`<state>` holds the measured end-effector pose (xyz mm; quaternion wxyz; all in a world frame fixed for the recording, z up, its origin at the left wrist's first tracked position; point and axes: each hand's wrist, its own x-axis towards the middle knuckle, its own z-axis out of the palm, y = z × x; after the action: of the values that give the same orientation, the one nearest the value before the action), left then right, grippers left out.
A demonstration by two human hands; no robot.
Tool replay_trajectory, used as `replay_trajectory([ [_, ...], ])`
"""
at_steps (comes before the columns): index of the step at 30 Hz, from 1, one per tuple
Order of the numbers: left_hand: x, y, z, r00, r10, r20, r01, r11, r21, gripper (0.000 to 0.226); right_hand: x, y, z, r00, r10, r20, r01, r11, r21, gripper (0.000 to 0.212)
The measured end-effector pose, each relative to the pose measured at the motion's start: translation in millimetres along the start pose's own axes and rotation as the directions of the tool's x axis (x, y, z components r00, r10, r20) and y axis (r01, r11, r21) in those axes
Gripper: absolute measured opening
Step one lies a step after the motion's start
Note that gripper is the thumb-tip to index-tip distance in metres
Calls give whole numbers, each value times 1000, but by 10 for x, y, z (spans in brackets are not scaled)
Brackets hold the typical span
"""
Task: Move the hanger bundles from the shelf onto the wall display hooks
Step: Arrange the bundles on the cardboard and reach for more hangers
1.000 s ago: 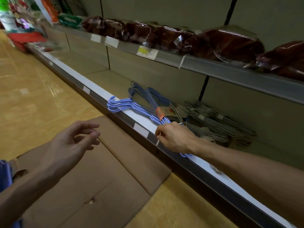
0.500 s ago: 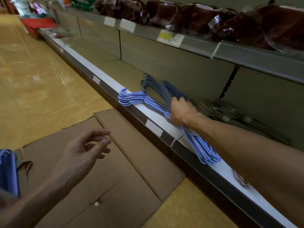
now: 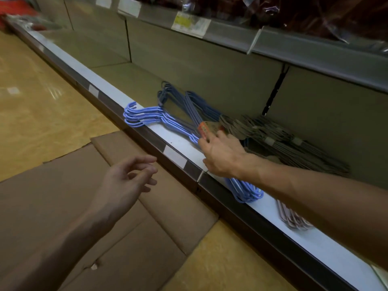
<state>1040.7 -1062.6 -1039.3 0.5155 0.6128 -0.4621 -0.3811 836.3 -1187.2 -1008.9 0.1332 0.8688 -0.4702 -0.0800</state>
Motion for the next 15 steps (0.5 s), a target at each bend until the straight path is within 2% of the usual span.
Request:
replay_trajectory([
  [3,102,96,260,999,14,51,-12,1000,-23,16,-105,97,-2,998,-59,-27,55,992,-116,48],
  [7,202,187,627,995,15,98,-10,999,-42,15,-115,191,-66,985,-151,-82,118,940,-319,45],
  [10,244,213,871,992,-2,125,7,999,-43,17,-97,288,-124,980,-164,-115,110,919,-378,55],
  [12,265,205,1011,988,-32,153,37,999,-31,17,-101,381,-200,987,-128,-98,90,942,-324,62],
  [15,322,187,1165,977,-77,199,69,996,50,16,-128,553,-240,998,-26,-54,21,996,-83,42],
])
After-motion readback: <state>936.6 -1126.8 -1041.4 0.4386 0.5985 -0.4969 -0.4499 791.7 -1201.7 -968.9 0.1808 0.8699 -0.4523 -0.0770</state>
